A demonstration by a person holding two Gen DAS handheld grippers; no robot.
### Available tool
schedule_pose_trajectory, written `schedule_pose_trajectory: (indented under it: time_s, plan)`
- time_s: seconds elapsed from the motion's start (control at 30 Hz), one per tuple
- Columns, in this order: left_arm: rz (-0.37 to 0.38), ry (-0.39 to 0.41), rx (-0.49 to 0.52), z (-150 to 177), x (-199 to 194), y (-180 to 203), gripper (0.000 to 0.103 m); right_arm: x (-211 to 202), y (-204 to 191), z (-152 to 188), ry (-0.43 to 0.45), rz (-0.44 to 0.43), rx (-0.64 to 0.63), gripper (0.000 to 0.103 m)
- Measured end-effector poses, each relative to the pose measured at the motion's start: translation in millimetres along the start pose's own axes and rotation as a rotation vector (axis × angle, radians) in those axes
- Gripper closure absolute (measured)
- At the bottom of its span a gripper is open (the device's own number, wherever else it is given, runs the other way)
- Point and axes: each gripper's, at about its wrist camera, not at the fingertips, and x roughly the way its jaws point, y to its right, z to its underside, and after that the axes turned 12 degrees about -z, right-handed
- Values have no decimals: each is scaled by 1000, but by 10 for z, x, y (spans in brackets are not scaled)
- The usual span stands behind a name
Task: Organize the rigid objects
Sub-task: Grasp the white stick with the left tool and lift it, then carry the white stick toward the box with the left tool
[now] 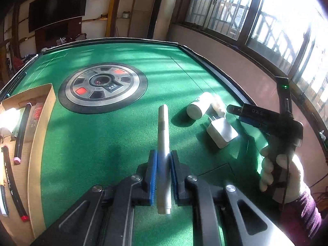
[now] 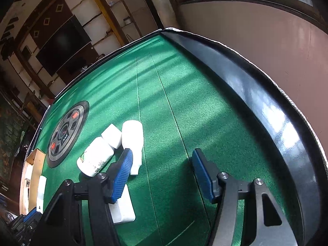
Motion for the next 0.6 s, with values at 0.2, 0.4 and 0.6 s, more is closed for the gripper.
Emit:
schedule_pose_trajectory:
  time_s: [0.2, 0.4, 0.6]
  plan:
    - [66, 55, -67, 98, -452, -199, 91, -28, 37, 12, 9, -23, 13, 42]
    - [65, 101, -106, 249, -841, -453, 91, -62, 89, 19, 19, -53, 39, 42]
    - [18, 154, -181, 406, -1170, -827, 91, -58, 88, 26, 21, -54, 38, 42]
